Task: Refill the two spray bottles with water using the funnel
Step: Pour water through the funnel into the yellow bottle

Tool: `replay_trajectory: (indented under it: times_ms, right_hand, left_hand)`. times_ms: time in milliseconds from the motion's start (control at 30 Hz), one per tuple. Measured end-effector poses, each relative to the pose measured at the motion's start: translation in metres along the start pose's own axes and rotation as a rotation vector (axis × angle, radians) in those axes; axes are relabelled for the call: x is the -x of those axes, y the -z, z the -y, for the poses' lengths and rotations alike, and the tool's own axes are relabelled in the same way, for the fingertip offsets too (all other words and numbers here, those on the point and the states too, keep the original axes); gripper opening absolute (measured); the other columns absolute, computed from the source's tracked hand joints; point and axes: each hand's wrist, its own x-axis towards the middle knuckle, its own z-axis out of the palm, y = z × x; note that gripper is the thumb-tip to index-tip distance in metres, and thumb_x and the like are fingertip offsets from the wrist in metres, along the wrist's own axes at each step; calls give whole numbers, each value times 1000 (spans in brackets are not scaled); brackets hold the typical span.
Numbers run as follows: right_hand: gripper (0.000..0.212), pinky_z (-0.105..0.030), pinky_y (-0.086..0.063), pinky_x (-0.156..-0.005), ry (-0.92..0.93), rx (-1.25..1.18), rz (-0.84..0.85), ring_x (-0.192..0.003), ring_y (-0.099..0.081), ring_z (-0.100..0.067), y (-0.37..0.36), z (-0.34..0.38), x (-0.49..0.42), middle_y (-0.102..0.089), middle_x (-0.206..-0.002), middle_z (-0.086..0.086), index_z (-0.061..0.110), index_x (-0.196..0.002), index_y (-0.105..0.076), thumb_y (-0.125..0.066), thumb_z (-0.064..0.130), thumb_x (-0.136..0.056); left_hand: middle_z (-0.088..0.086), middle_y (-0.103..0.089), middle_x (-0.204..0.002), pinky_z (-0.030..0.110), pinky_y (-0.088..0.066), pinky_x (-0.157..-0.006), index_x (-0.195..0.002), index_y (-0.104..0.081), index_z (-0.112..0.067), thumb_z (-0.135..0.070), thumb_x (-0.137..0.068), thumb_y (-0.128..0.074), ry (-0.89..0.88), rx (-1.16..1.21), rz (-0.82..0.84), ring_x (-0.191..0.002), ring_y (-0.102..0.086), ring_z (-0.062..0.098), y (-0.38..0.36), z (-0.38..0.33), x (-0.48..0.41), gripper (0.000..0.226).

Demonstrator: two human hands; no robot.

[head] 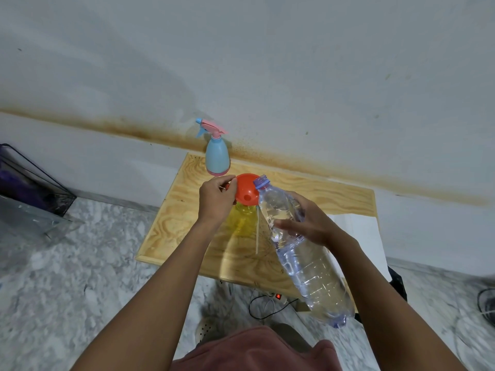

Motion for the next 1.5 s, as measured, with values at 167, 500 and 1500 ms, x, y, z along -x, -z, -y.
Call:
replay_trajectory:
  times_ms: [167, 500, 1500]
  right_hand:
    - [59, -17, -50, -56, -25, 4, 18, -67, -69, -1, 1, 2, 0, -72, -91, 6, 24, -133, -50, -77, 26, -81]
    - [56, -23, -54, -62, -57, 5, 48, -75, -71, -7, 2, 1, 0, -73, -95, 6, 21, -132, -53, -77, 30, -83]
    - [55, -19, -53, -60, -109, -67, 64, -73, -71, -6, 4, 8, 7, -73, -96, 2, 24, -127, -54, -75, 35, -77]
  left_hand:
    - [5, -71, -88, 20, -57, -54, -116, -72, -8, -17, -97, -62, 3, -1, -3, -73, -68, 20, 0, 0, -1, 24]
    - [0, -69, -82, 19, -56, -54, -116, -73, -9, -17, -97, -62, 9, 3, -1, -69, -68, 18, 1, -2, 0, 23]
    - [-1, -64, -76, 14, -52, -49, -115, -73, -7, -13, -97, -62, -9, -1, 2, -64, -64, 20, 4, -5, 3, 22]
